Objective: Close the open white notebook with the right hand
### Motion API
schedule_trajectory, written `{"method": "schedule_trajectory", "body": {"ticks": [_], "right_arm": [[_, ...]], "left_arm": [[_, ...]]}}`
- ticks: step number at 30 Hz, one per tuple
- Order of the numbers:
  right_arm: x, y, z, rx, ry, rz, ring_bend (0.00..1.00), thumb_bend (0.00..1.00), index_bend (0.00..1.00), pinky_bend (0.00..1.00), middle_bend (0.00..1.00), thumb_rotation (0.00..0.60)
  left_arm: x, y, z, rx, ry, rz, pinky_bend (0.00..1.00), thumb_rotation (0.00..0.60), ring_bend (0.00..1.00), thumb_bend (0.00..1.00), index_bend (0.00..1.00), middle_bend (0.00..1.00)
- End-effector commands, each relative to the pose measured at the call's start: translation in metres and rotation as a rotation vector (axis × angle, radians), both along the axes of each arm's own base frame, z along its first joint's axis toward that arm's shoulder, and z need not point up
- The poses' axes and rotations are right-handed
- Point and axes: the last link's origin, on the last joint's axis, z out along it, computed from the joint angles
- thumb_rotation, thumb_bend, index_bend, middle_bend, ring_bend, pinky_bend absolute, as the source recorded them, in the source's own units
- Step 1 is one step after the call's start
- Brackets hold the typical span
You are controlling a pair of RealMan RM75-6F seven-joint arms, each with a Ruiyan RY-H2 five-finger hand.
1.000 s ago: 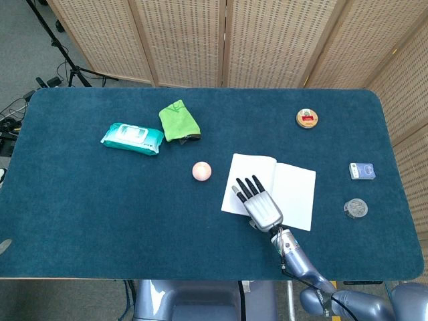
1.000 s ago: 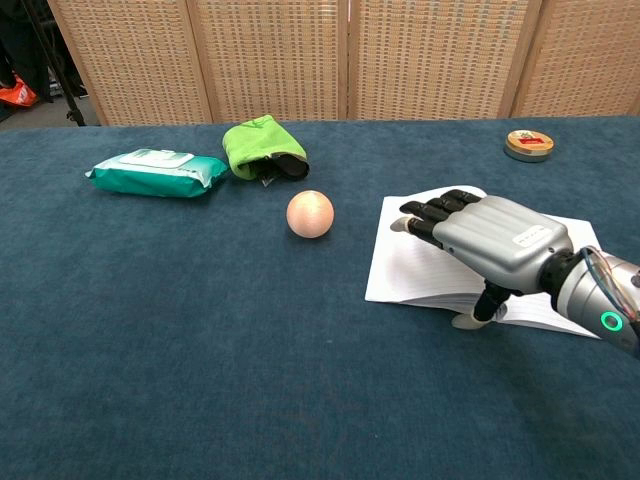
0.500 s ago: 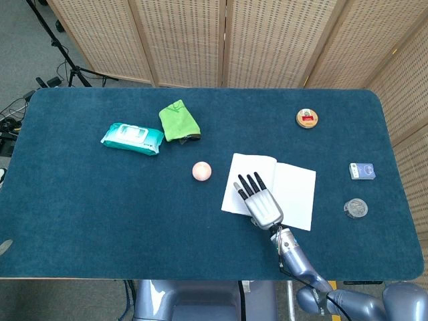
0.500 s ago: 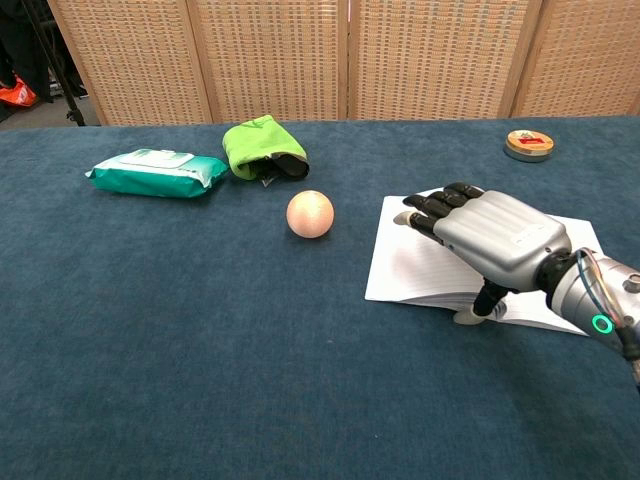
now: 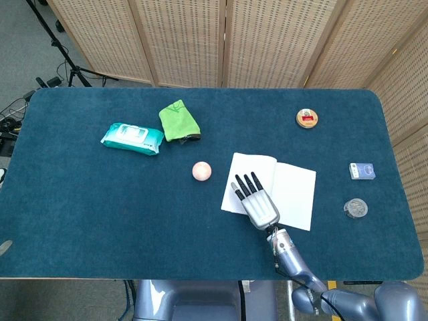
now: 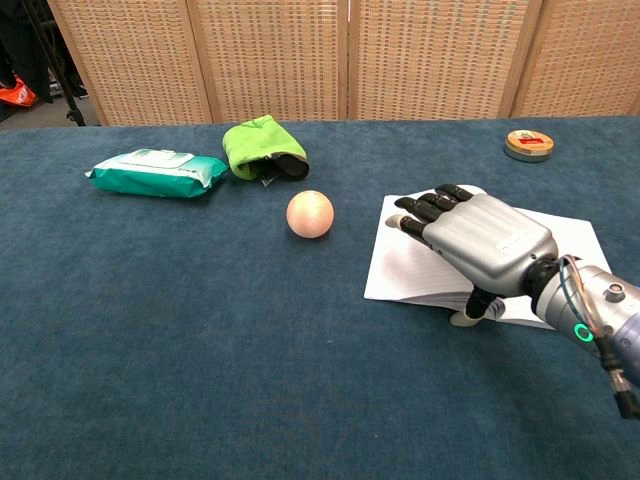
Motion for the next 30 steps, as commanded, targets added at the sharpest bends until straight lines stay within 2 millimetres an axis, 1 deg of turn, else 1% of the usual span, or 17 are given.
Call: {"method": "schedule_trajectory", "body": {"ticks": [1,4,8,13,14,16,21,30], "right_arm": [[0.001,-0.0003,-0.0017,-0.002,0.001,0.0,0.0,0.08,0.0,0.0,0.0,0.6],[0.0015,-0.0004,-0.003,-0.002,0.0,0.0,0.0,0.2,0.0,0.0,0.0,0.6],[0.0016,-0.0005,-0.004,-0.003,-0.003,0.0,0.0,0.3,0.0,0.0,0.0,0.6],[0.002,0.0,-0.0043,-0.006,-0.01,-0.002,0.0,0.47,0.0,0.0,0.0,0.6],[0.0022,0.0002,-0.0041,-0.006,-0.015,-0.003,0.0,0.49,0.0,0.0,0.0,0.6],[0.0026,0.0003,-0.0031,-0.005,-0.026,-0.007,0.0,0.52,0.0,0.0,0.0,0.6],[0.0036,0.0003,0.0001,-0.006,-0.036,-0.004,0.0,0.53,0.0,0.0,0.05,0.6],[0.0014,-0.0019,0.0028,-0.008,-0.051,-0.024,0.01,0.63,0.01,0.0,0.09,0.6]], "left_arm": [[0.0,0.0,-0.0003,-0.002,0.001,0.0,0.0,0.6,0.0,0.0,0.0,0.0],[0.0002,0.0,-0.0004,-0.003,0.001,-0.002,0.0,0.6,0.0,0.0,0.0,0.0],[0.0002,0.0,-0.0003,-0.002,0.0,-0.002,0.0,0.6,0.0,0.0,0.0,0.0],[0.0,-0.0003,0.0,-0.001,-0.002,-0.001,0.0,0.6,0.0,0.0,0.0,0.0],[0.0,-0.0003,0.0,-0.002,-0.002,-0.002,0.0,0.6,0.0,0.0,0.0,0.0],[-0.0001,-0.0004,0.0,-0.002,-0.002,-0.002,0.0,0.6,0.0,0.0,0.0,0.0],[0.0002,-0.0008,-0.0003,-0.003,-0.001,-0.003,0.0,0.6,0.0,0.0,0.0,0.0],[0.0007,-0.0013,-0.0009,-0.007,-0.002,-0.005,0.0,0.6,0.0,0.0,0.0,0.0]]}}
